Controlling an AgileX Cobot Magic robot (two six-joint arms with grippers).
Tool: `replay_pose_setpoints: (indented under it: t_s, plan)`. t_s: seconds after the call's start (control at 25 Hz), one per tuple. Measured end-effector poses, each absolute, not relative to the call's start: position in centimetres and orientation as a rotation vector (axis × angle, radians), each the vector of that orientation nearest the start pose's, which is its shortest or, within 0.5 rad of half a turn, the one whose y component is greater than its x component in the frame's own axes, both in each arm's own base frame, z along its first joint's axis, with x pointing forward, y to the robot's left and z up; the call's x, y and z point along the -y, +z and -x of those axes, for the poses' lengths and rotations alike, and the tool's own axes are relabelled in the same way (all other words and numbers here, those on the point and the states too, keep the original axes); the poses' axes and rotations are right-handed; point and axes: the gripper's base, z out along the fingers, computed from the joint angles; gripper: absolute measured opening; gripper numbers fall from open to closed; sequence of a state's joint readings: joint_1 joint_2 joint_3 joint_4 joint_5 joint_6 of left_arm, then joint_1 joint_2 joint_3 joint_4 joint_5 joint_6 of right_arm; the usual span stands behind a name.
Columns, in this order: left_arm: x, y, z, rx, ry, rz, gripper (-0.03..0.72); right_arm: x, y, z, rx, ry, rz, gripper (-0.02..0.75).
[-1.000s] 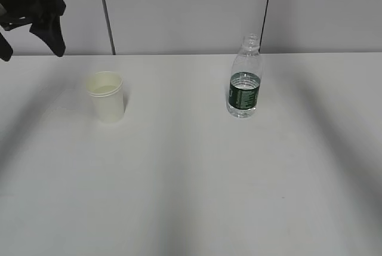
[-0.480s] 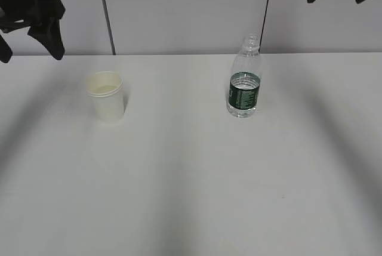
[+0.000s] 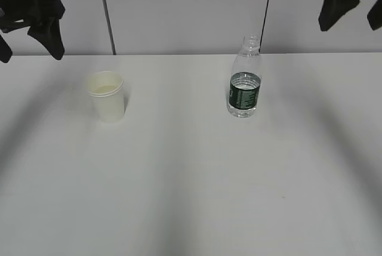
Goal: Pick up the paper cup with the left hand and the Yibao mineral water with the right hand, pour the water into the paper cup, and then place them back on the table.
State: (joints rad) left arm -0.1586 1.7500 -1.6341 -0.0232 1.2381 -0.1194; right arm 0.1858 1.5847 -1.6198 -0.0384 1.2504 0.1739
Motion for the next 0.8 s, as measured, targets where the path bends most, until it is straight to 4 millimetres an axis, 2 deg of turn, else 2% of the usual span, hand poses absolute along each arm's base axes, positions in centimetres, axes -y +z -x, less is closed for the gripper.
replay_pose_setpoints:
  t_s: [0.08,0.12,0.16,0.2,0.24,0.28,0.36,0.4,0.48,0.52,0.56,0.8]
  plan:
    - [5.9,32.9,-35.7,-2.824,-0.096,-0.05,0.567,-5.7,37.5,-32.3,-2.699,0.057,0.021,0.573]
    - [5.9,33.4,-35.3,-2.81,-0.103,-0.049,0.565,-5.4,37.0,-30.3,-2.725,0.053,0.042,0.573]
    - [5.8,33.8,-34.8,-2.802,-0.111,-0.048,0.562,-5.3,37.1,-29.9,-2.723,0.053,0.043,0.573]
    - [5.8,34.3,-34.3,-2.793,-0.121,-0.048,0.561,-5.1,36.8,-28.7,-2.733,0.051,0.046,0.573]
    - [5.7,34.7,-33.6,-2.782,-0.127,-0.047,0.559,-5.1,36.8,-28.7,-2.733,0.051,0.046,0.573]
    - [5.7,34.8,-33.1,-2.782,-0.13,-0.047,0.559,-5.0,36.6,-27.8,-2.741,0.051,0.049,0.573]
    - [5.5,35.0,-31.7,-2.787,-0.133,-0.047,0.559,-5.0,36.6,-27.8,-2.741,0.051,0.049,0.573]
    - [5.3,35.1,-31.0,-2.787,-0.133,-0.047,0.559,-4.5,35.7,-25.5,-2.771,0.044,0.053,0.573]
    - [5.1,34.8,-29.5,-2.801,-0.13,-0.046,0.559,-4.2,35.3,-23.8,-2.775,0.043,0.053,0.573]
    - [5.0,34.8,-28.7,-2.802,-0.13,-0.047,0.559,-4.2,35.3,-23.8,-2.775,0.043,0.053,0.573]
    - [4.8,35.0,-27.8,-2.797,-0.131,-0.047,0.559,-4.0,35.3,-22.6,-2.771,0.044,0.053,0.573]
    - [4.0,35.2,-23.0,-2.777,-0.115,-0.051,0.559,-3.3,36.9,-19.0,-2.677,0.064,0.049,0.573]
